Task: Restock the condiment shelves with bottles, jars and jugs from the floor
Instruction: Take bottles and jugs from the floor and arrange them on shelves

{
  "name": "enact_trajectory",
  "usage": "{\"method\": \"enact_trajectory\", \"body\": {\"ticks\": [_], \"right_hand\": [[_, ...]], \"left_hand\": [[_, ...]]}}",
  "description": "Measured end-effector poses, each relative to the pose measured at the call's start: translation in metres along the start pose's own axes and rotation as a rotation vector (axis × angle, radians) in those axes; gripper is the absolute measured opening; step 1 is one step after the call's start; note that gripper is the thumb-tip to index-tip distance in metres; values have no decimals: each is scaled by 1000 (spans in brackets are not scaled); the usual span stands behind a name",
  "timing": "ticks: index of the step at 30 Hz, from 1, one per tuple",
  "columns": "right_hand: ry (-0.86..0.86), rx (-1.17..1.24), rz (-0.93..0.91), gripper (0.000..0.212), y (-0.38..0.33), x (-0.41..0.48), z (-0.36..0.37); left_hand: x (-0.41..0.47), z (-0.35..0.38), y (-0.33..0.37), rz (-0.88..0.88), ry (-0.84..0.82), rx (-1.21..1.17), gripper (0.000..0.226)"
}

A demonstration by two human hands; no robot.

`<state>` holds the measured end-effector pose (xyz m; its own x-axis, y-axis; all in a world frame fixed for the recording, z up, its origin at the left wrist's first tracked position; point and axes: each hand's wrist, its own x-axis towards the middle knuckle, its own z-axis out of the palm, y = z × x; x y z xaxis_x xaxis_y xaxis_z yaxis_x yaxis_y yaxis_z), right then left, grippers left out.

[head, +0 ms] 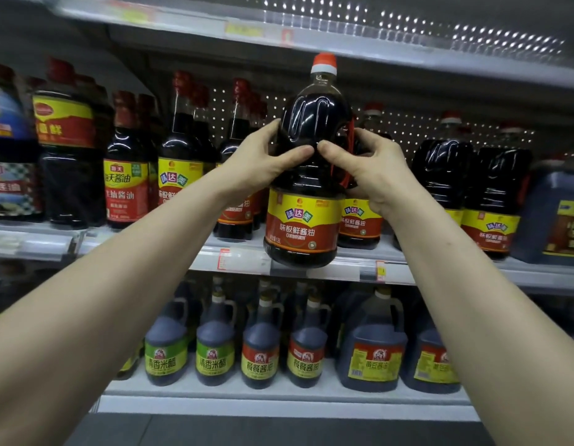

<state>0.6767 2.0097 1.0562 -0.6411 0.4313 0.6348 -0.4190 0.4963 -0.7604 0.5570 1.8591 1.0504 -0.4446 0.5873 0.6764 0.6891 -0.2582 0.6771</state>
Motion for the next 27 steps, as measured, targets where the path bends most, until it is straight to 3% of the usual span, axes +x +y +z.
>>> {"method": "enact_trajectory", "body": {"ticks": [16, 21, 27], "right_hand": [[13, -30, 48, 32, 16, 22, 6], [37, -69, 77, 61, 21, 29, 7], [32, -104, 98, 79, 21, 29, 7]], "left_hand": [[22, 2, -27, 34, 15, 43, 49], [31, 1, -37, 3, 13, 30, 51], [31, 4, -39, 0, 29, 122, 56]]}}
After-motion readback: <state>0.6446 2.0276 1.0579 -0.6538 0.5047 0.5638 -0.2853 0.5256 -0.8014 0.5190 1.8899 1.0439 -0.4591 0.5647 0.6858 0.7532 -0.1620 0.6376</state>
